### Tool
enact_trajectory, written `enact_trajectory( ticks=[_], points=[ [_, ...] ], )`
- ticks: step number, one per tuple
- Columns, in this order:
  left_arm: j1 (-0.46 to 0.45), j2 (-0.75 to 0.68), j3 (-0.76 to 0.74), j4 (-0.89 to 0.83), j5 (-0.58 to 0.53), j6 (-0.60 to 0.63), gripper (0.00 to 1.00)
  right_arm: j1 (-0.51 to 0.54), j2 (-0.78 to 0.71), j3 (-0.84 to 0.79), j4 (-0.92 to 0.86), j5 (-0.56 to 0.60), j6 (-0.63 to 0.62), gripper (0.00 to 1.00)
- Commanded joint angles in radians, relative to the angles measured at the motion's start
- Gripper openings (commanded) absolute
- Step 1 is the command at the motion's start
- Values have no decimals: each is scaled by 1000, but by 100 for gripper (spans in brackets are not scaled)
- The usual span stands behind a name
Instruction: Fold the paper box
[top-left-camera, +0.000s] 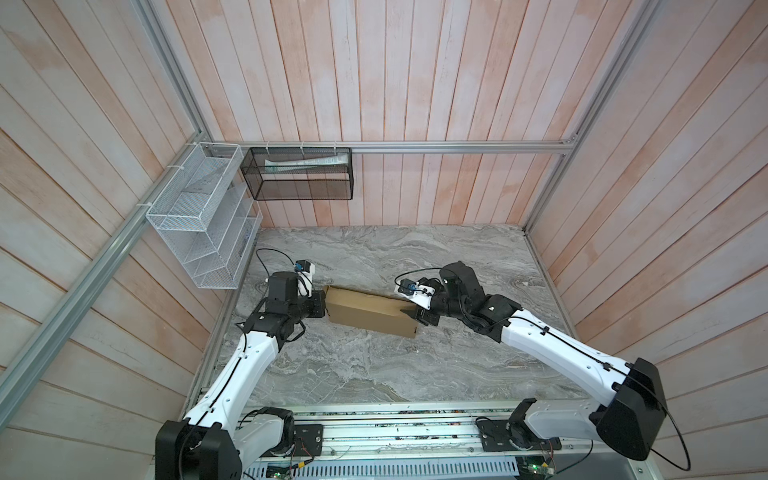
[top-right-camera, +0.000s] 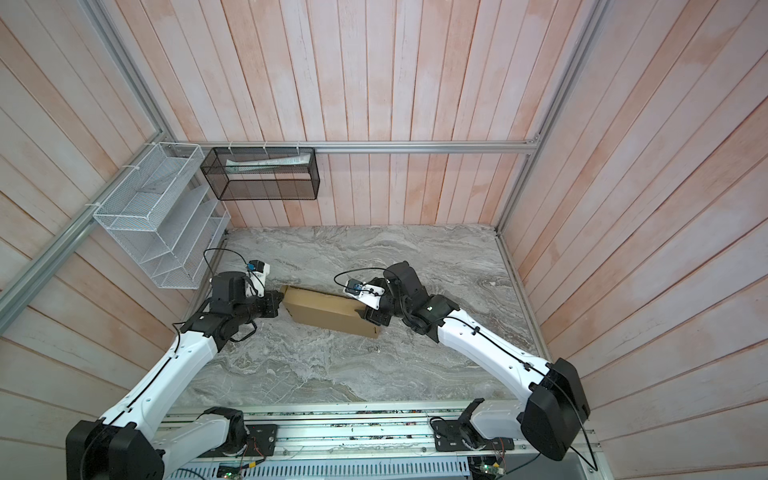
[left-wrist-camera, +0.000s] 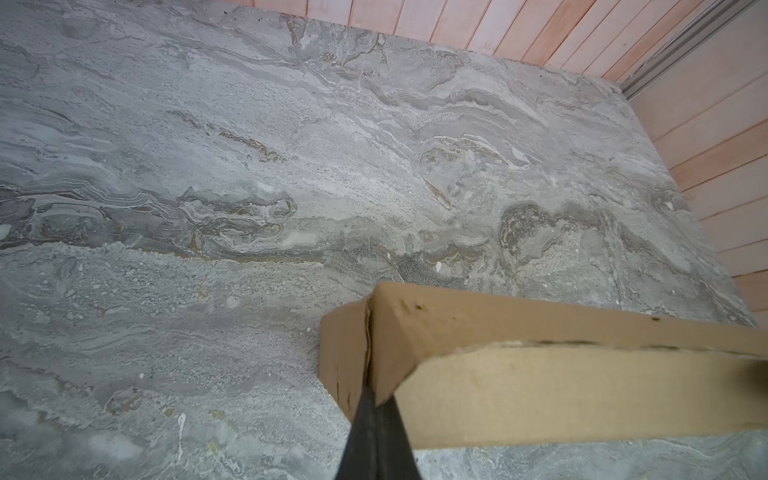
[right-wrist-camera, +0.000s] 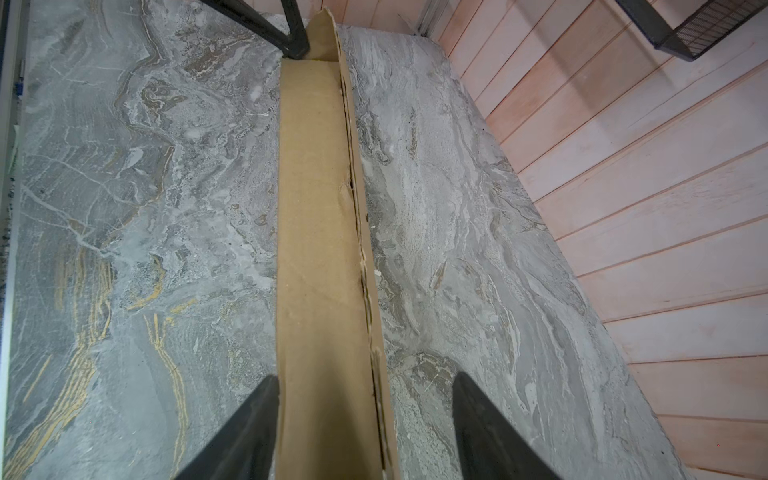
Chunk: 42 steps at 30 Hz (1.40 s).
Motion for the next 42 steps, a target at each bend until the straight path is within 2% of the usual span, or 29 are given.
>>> enact_trajectory(
  ticks=[1,14,25,35,42],
  points=[
    [-4,19,-21,-49,-10,-12,0,22,30,41,-17,21,-29,67],
    [-5,34,-20,-42,0,-18,0,72,112,49,23,63,-56,66],
    [-5,23,-27,-46,-8,-24,0,107,172,2,120,179,-72,63],
    [-5,20,-24,-48,-14,-25,0,112,181,-16,185,202,-66,57],
    [-5,6,-16,-49,-26,-40,5,113,193,-22,192,204,-70,55]
  ],
)
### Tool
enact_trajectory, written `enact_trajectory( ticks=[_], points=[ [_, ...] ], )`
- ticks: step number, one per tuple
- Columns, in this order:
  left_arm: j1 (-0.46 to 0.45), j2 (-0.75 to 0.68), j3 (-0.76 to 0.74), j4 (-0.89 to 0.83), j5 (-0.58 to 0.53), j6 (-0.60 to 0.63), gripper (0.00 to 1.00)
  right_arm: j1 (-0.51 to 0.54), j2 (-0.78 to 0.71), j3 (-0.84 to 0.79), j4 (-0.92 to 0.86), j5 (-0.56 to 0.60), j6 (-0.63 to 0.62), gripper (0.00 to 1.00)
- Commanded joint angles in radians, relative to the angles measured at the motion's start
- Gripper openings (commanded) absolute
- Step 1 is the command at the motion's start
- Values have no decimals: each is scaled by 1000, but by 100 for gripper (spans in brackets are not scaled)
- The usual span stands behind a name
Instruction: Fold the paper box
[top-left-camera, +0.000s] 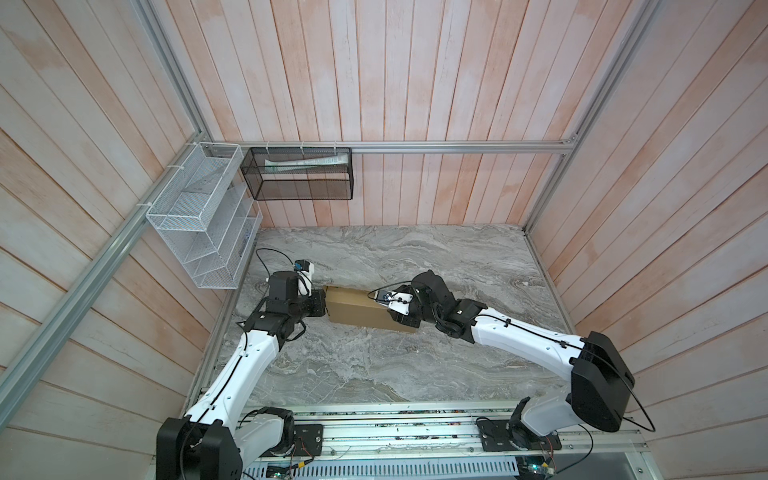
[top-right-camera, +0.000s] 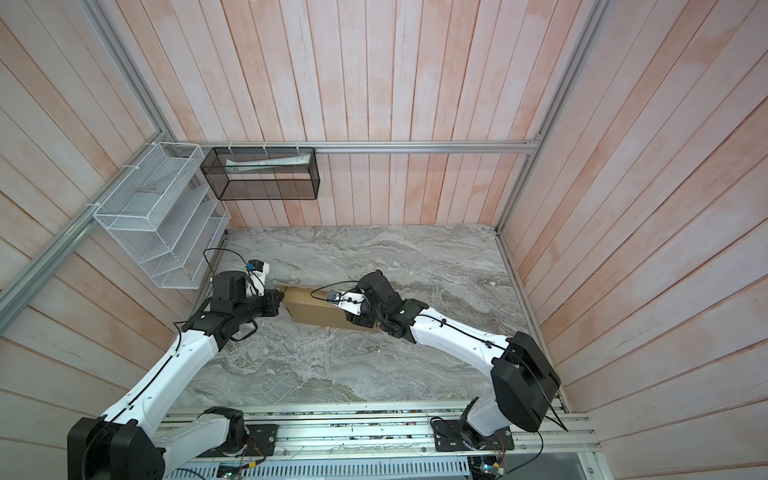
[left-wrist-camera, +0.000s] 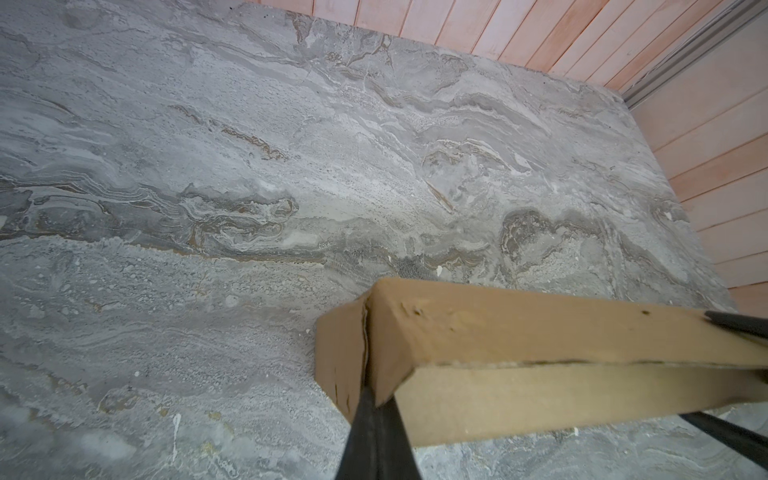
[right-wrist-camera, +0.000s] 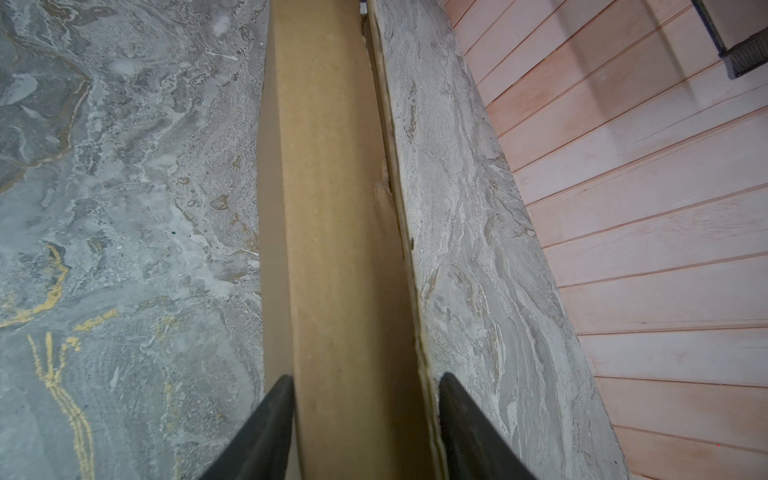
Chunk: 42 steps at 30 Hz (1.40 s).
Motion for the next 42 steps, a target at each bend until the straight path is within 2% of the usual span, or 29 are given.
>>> enact_trajectory(
  ticks=[1,7,25,34,42],
  points=[
    [-5,-8,-16,-56,-24,-14,5,10,25,-15,26,7,-5,55],
    [-5,-24,-11,-53,-30,-24,13,10,25,-20,22,14,-1,52],
    [-5,-63,-1,-41,-42,-45,20,7,37,-12,10,5,4,50],
    [2,-84,11,-61,-56,-31,32,-5,65,30,-15,-17,6,48],
    [28,-84,17,-62,-21,-26,41,-11,80,55,-41,-25,4,47]
  ],
)
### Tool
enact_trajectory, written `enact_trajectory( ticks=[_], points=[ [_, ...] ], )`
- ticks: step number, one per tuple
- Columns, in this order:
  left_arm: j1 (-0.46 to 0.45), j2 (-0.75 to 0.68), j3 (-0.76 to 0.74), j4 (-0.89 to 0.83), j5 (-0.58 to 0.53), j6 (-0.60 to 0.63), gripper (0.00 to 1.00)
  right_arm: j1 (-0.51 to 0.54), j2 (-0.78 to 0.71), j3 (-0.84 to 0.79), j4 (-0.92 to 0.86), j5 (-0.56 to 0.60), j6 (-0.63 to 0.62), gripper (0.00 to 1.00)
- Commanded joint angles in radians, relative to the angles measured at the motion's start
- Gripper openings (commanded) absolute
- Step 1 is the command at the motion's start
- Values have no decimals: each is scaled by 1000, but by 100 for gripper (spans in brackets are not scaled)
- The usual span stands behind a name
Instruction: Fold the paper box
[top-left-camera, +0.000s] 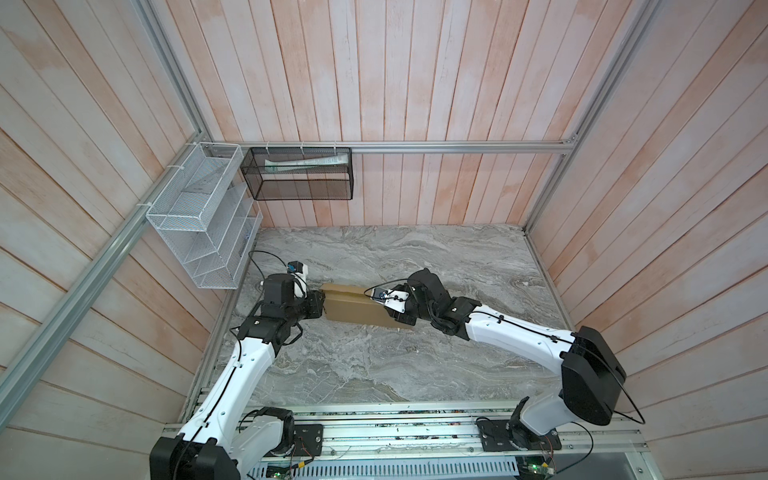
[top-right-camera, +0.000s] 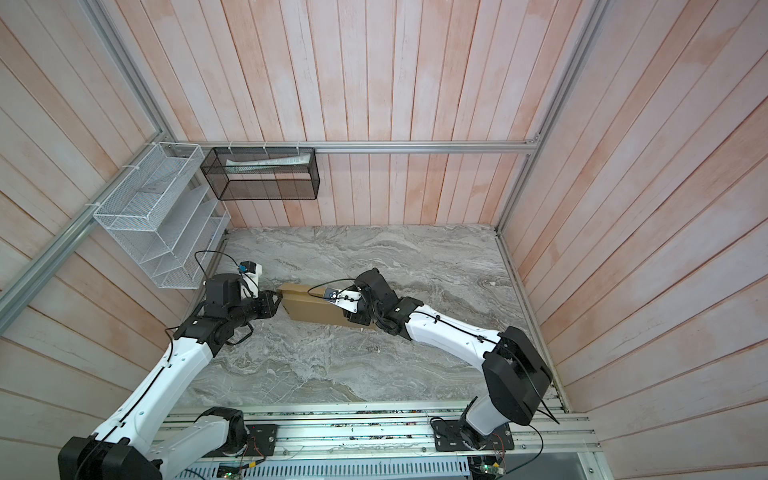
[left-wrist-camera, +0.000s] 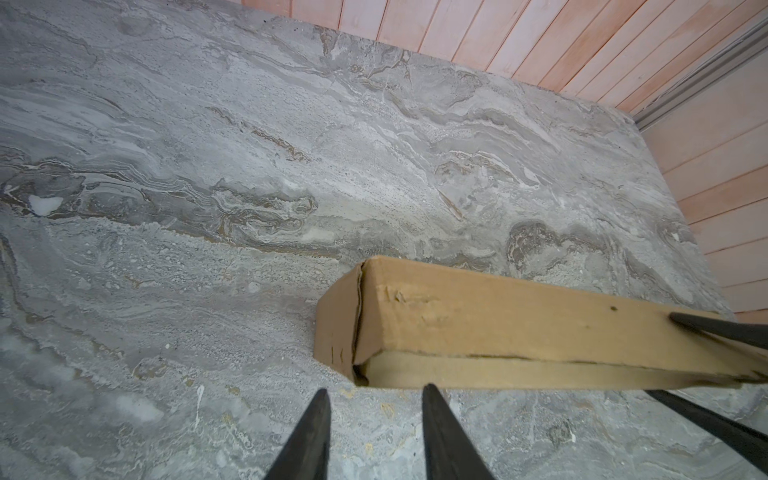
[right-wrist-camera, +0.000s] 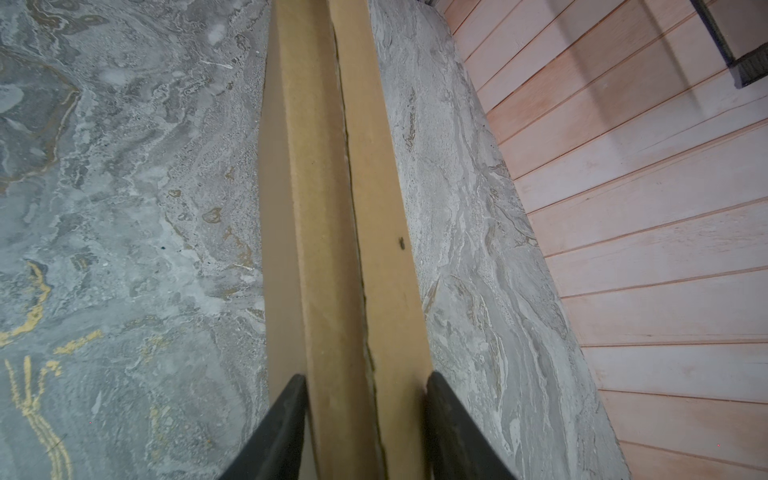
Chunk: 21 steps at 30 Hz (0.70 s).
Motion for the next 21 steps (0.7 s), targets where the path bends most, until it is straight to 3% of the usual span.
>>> enact_trajectory(
  ticks=[1,13,21],
  points=[
    [17,-16,16,-9,27,7,42,-7,32,23,-64,-12,3,47],
    [111,-59,7,69,253,-60,52,-11,29,19,-65,-16,5,45],
    [130,29,-28,200,375,-122,58,-13,27,22,-66,-16,9,44]
  ],
)
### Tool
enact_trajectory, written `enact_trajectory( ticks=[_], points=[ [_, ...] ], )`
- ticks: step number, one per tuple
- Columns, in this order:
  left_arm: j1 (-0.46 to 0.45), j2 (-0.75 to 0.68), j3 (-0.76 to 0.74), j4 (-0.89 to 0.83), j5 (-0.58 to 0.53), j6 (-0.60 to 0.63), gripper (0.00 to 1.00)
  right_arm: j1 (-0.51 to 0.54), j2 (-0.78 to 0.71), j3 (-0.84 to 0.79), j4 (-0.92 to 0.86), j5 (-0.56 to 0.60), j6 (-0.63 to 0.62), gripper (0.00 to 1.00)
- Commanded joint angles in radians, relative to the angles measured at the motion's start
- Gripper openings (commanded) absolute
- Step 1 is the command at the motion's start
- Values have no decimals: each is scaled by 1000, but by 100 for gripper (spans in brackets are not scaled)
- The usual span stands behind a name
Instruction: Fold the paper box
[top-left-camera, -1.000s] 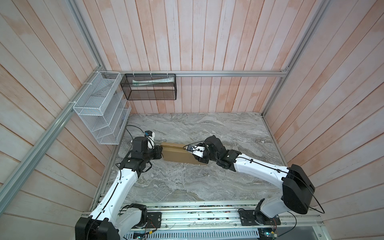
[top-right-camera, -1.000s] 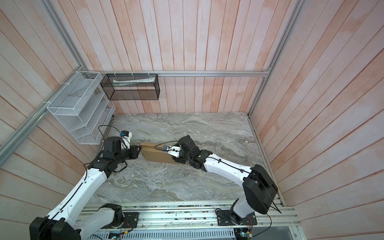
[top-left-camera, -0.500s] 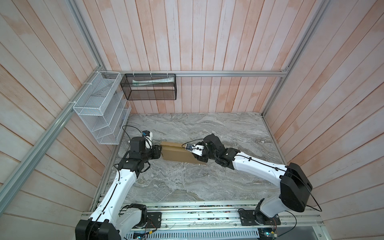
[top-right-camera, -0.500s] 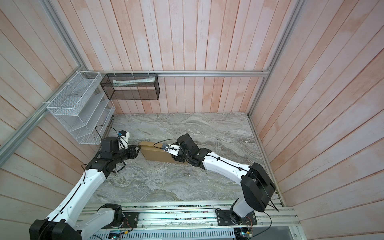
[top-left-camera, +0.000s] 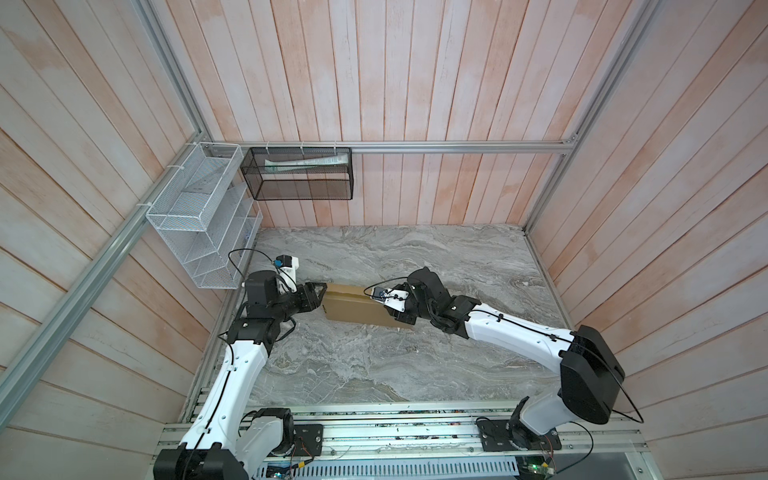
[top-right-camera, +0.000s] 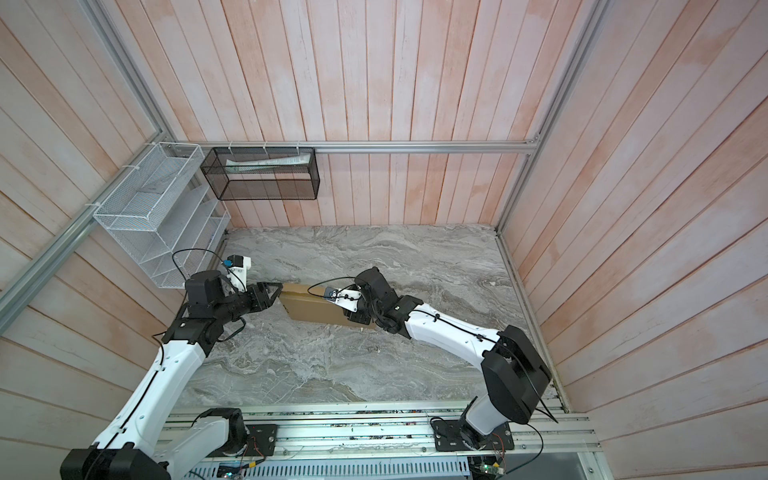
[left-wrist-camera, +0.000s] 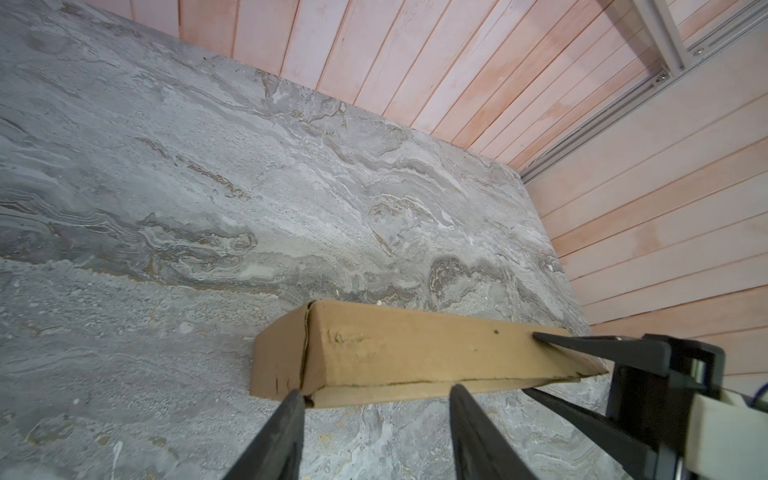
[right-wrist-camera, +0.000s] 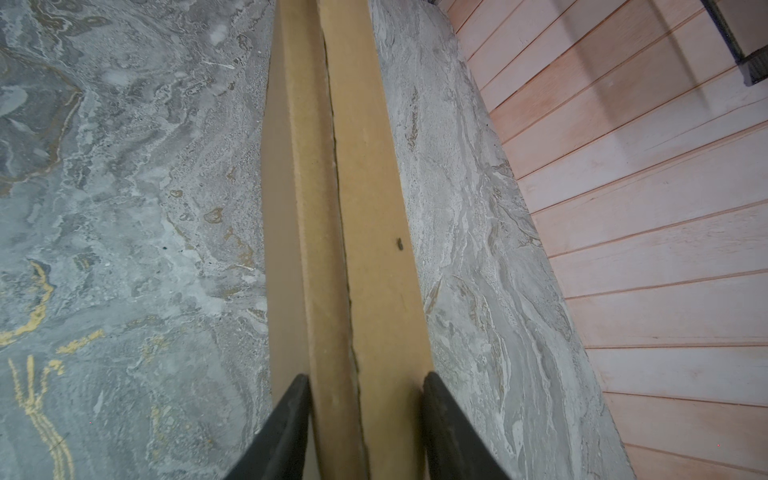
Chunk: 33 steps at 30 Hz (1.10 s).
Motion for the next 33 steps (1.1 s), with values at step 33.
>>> enact_trajectory(
  ticks=[33],
  points=[
    [7,108,-116,131,-19,-42,50,-10,29,22,-57,-12,23,43]
  ],
)
